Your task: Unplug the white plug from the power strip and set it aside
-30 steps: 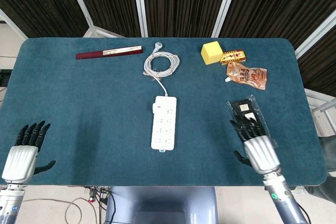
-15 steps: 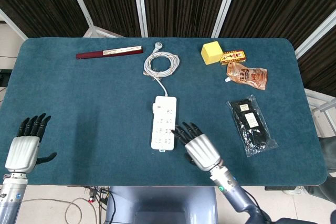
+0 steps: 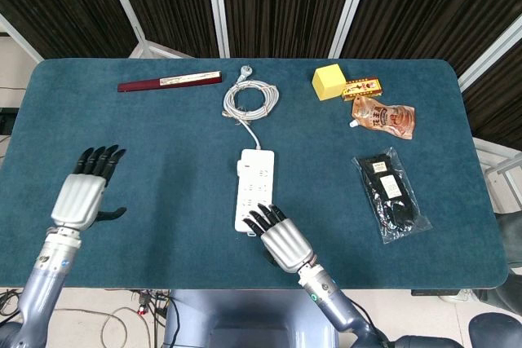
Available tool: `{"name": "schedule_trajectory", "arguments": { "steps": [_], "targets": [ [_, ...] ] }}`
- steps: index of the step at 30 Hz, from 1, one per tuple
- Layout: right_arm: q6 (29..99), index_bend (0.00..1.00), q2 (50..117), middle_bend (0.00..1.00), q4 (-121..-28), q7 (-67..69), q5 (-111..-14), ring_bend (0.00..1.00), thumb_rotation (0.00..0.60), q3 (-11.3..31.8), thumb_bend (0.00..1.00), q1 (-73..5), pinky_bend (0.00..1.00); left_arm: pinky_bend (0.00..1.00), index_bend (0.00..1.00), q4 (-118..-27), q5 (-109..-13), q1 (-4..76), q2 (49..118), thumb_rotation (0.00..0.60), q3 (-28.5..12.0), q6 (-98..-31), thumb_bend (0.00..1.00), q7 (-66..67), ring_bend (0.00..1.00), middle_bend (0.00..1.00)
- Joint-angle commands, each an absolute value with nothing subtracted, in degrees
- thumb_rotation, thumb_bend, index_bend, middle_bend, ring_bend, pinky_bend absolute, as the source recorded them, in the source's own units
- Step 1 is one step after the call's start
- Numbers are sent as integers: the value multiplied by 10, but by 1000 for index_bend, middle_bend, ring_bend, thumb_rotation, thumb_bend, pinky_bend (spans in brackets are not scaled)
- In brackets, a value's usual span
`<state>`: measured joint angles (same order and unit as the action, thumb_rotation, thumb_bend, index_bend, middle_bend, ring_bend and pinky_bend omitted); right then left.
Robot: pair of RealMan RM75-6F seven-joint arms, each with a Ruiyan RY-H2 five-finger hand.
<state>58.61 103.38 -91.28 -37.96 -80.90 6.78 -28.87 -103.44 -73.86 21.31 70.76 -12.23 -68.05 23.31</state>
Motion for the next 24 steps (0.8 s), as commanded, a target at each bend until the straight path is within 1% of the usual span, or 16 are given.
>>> {"name": "schedule_trajectory", "arguments": {
  "steps": [1,5,9,17,22,24],
  "targets": [
    [583,169,1044,169,-903,-381,-801,94,600,68,393,-294,163,37,72,-1045,-699,254,722,600,-149,-644,0,268,0,39],
    [580,169,1055,169,-892,-379,-792,94,600,69,393,-299,163,42,82,-1047,-654,293,736,600,-169,-614,0,294,0,47],
    [576,172,1063,170,-878,-378,-784,94,600,69,394,-304,163,61,105,-1042,-611,328,754,600,-180,-590,0,323,10,68],
    [570,195,1072,169,-851,-366,-768,94,600,66,394,-309,163,88,138,-1019,-561,390,802,600,-183,-570,0,371,32,102],
    [569,203,1074,174,-843,-355,-765,101,600,63,394,-311,163,115,168,-1005,-542,419,829,600,-184,-567,0,393,59,157],
    [570,210,1075,178,-839,-353,-767,104,600,60,393,-311,163,133,187,-997,-533,434,844,600,-185,-568,2,403,75,193]
  ]
}}
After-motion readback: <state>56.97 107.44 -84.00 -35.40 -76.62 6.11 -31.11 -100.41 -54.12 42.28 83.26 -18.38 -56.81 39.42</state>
